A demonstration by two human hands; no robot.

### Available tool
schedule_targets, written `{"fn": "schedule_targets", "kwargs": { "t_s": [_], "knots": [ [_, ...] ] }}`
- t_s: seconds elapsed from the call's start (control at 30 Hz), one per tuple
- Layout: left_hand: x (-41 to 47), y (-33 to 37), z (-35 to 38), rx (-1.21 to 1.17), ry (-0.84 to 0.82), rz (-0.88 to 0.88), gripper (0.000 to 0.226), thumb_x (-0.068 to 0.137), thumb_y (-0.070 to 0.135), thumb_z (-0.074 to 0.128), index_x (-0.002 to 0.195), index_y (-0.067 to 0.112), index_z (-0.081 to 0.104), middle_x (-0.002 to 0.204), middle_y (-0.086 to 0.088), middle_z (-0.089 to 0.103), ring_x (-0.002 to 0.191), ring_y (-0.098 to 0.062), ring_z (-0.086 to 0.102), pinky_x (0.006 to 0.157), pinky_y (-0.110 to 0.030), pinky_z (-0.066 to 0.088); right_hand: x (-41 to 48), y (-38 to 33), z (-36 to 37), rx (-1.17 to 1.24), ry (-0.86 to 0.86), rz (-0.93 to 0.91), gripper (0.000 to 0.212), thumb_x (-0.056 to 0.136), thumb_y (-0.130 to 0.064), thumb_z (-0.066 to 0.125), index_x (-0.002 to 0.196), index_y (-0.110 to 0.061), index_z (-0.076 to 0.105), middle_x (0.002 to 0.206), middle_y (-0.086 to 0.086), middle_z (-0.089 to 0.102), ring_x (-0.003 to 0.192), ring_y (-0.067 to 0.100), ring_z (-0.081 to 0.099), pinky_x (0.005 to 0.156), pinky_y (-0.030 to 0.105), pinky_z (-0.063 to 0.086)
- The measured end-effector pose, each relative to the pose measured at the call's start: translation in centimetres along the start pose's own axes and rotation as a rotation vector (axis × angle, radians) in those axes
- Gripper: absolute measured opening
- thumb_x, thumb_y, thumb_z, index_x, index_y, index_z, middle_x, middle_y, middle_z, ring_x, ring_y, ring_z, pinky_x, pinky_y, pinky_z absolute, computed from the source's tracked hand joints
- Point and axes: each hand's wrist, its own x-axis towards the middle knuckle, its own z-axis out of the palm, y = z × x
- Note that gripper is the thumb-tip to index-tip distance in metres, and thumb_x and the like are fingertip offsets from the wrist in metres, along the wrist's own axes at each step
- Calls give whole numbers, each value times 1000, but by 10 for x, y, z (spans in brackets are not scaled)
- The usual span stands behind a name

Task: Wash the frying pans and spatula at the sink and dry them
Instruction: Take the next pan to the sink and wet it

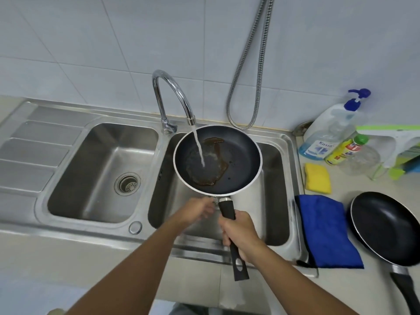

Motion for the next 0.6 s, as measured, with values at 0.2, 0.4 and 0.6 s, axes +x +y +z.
{"fn": "schedule_targets", "kwargs": {
  "t_s": [0.2,0.4,0.6],
  "knots": [
    [-6,-5,22,-180,-120,73,29,98,36,70,90,8,73,76,-7,71,66,-17,67,67,-31,54,-13,2,2,-47,-86,-95,6,87,-11,61,82,-7,61,55,8,58,45,18,53,51,29,49],
    [-18,-15,32,-177,7,84,9,88,16,73,85,8,69,70,-7,62,65,-16,61,63,-27,53,-15,27,-1,-194,-394,-164,52,76,-15,77,119,-24,51,85,10,75,74,28,74,79,47,62],
    [-28,-23,28,-324,-9,79,11,97,16,70,87,12,71,88,-14,66,88,-26,60,77,-33,55,-13,-6,-64,-615,-785,-56,50,74,-43,88,118,-30,67,101,-5,77,93,15,73,90,39,55]
  ]
}}
